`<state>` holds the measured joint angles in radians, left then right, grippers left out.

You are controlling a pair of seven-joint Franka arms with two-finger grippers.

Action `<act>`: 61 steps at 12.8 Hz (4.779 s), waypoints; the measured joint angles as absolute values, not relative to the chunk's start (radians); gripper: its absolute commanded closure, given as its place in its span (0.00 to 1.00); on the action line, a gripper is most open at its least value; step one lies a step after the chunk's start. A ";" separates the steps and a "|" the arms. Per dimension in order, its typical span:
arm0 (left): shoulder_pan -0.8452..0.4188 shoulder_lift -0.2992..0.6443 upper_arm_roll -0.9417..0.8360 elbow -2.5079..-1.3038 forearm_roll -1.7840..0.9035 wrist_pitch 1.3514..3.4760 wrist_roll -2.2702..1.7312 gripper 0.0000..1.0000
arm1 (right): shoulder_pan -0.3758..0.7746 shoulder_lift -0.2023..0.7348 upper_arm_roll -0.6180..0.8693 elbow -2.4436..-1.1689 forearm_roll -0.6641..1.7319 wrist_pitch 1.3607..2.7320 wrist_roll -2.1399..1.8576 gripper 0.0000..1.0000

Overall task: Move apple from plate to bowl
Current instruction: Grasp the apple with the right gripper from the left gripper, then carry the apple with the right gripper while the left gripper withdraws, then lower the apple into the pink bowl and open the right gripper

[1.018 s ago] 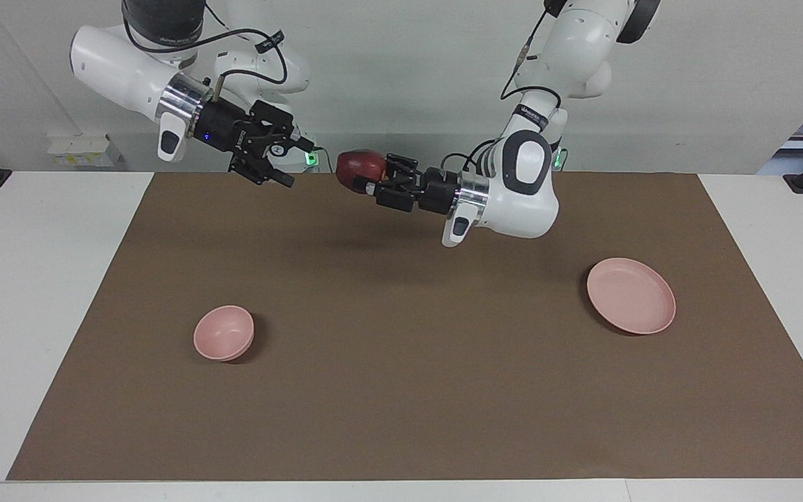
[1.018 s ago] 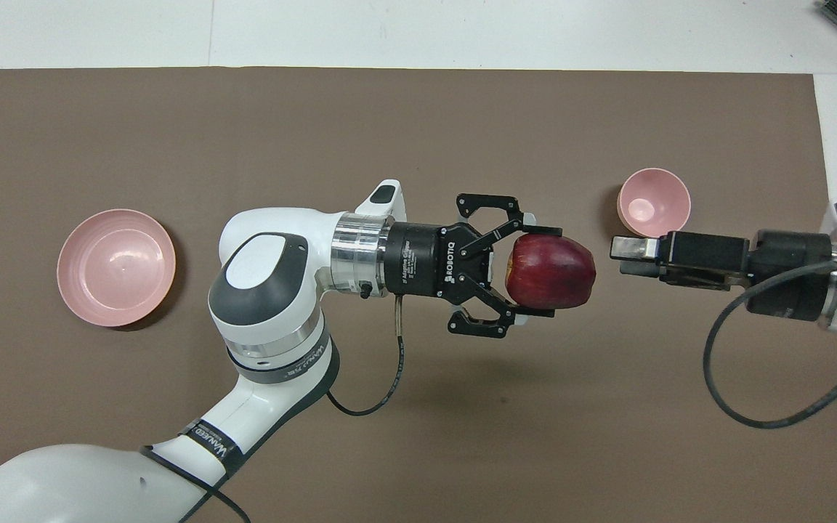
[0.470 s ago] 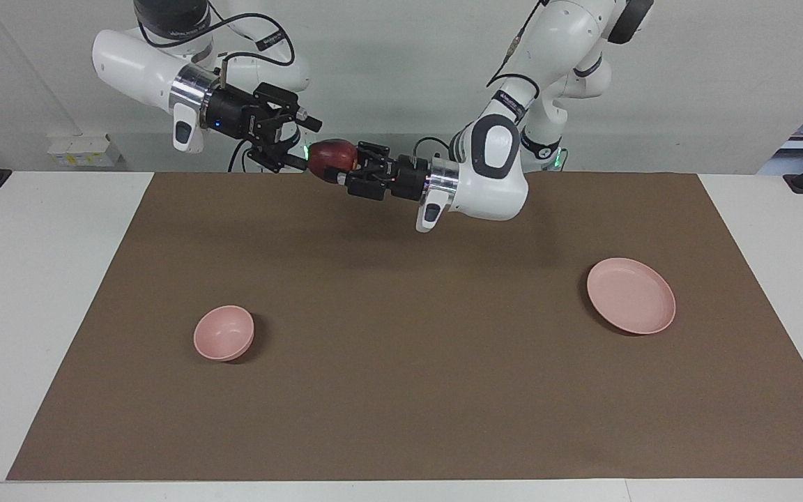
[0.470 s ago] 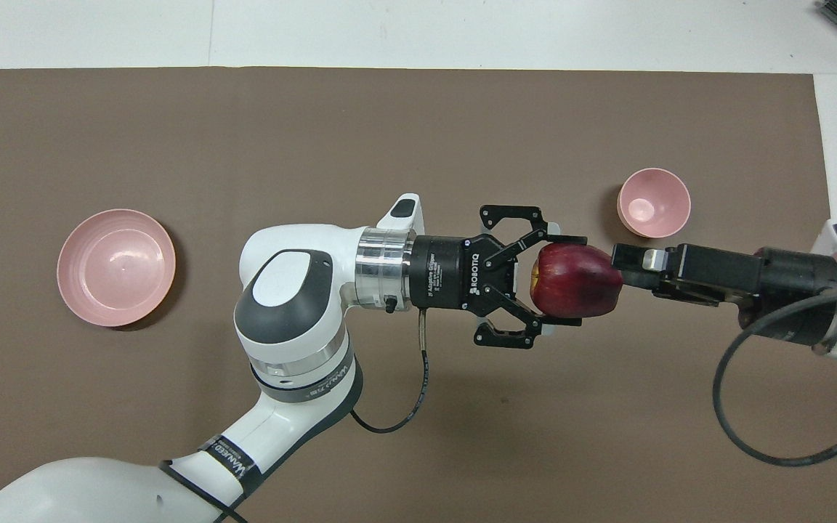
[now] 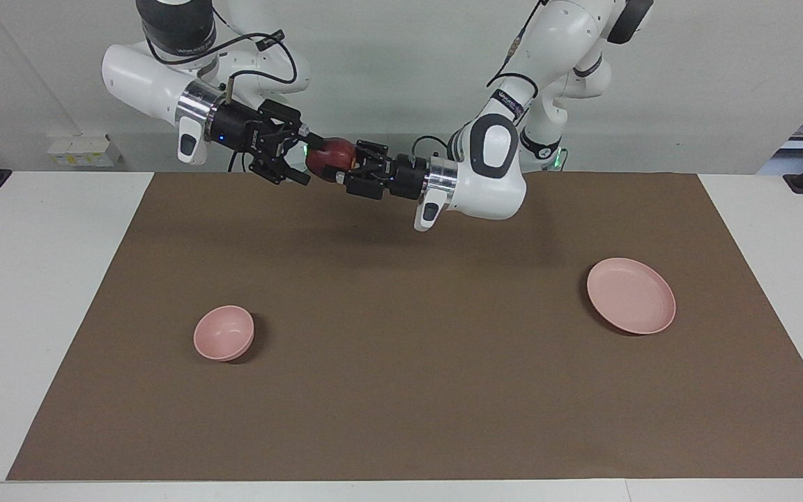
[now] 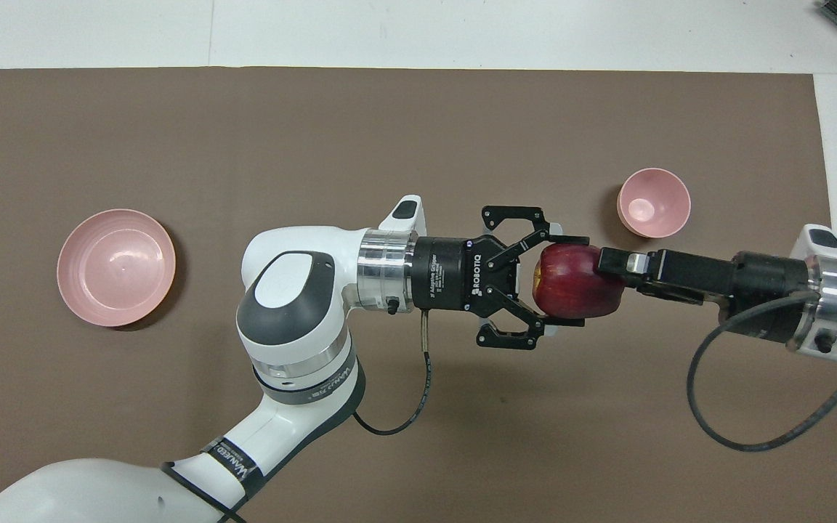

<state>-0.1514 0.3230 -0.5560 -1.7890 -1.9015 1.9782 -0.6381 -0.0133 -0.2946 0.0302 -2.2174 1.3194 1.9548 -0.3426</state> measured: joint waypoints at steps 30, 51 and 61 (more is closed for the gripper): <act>-0.146 0.284 -0.487 -1.786 -1.054 2.108 -0.650 0.00 | -0.057 -0.101 0.027 -2.088 0.639 2.297 -0.149 1.00; -0.135 0.289 -0.009 -1.762 -0.224 2.031 -0.276 0.00 | -0.013 0.403 0.029 -1.758 -0.149 2.309 0.226 1.00; -0.043 0.243 0.059 -1.551 0.017 1.829 0.236 0.00 | -0.014 0.441 0.029 -1.755 -0.185 2.309 0.239 0.13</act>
<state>-0.0432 0.2427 0.0591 -1.5514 0.0172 1.8290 0.2360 -0.0137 0.4407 0.0285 -1.7549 -0.1849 2.3088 0.2387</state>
